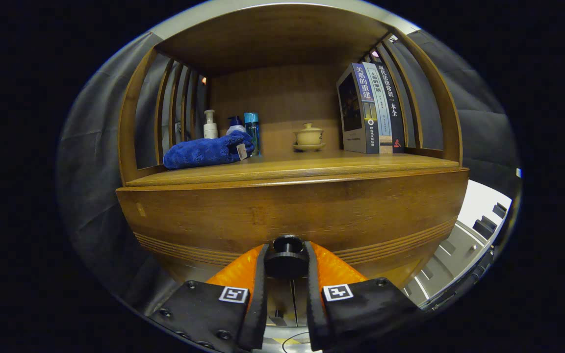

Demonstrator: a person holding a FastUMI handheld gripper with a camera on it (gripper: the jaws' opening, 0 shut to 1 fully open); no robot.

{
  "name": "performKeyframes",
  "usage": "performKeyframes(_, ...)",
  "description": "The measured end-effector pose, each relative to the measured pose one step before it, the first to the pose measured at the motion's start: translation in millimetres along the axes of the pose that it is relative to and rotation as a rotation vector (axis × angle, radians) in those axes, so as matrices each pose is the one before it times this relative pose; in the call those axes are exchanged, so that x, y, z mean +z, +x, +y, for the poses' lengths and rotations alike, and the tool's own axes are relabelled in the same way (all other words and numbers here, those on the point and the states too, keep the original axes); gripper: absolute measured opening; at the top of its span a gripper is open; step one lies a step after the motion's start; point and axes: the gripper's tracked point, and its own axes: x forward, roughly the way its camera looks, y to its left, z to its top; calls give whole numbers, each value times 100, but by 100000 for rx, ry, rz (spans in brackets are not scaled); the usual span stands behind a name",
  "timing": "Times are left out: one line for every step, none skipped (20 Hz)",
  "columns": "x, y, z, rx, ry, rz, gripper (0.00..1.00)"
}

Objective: Pull open the drawer, take out the items inside it, and place them on the countertop above the cabinet.

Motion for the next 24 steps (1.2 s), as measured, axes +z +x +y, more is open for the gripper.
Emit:
performKeyframes(-43, -295, 94, 65, 537, -454, 42)
performKeyframes(-31, -317, 154, 301, 500, -272, 42)
performKeyframes(-127, -460, -82, 215, 110, 121, 42)
performKeyframes(-88, -405, -11, -1, -342, 129, 42)
performKeyframes(-131, -480, -43, -134, -287, 103, 42)
performKeyframes(-122, -516, 67, -74, 202, -20, 42)
performKeyframes(-5, -333, 73, 17, 628, -329, 42)
performKeyframes(-51, -388, 68, 208, 467, -166, 42)
performKeyframes(-165, -449, -20, 147, 29, -111, 42)
performKeyframes(-91, -474, 116, 228, -76, 153, 42)
performKeyframes(-95, -445, -2, 84, -290, 162, 42)
performKeyframes(-74, -604, 38, 316, -420, -83, 42)
performKeyframes(-185, -435, -17, 384, -404, 37, 42)
performKeyframes(-22, -387, 39, 554, -30, -371, 42)
performKeyframes(-89, -365, 93, 104, 322, 190, 42)
performKeyframes(-5, -300, 76, -81, 549, -309, 42)
performKeyframes(-115, 119, -94, -155, 310, 807, 42)
performKeyframes(32, -67, 32, -91, 397, -1, 42)
performKeyframes(-32, -177, 34, 30, 191, 307, 42)
performKeyframes(26, -190, 38, 62, -187, -76, 42)
performKeyframes(-104, -388, 78, 75, -312, 191, 42)
performKeyframes(-117, -503, 146, 247, -225, -122, 42)
performKeyframes(-298, -1057, 160, 297, -354, 126, 42)
performKeyframes(-122, -650, 138, 416, -263, -44, 42)
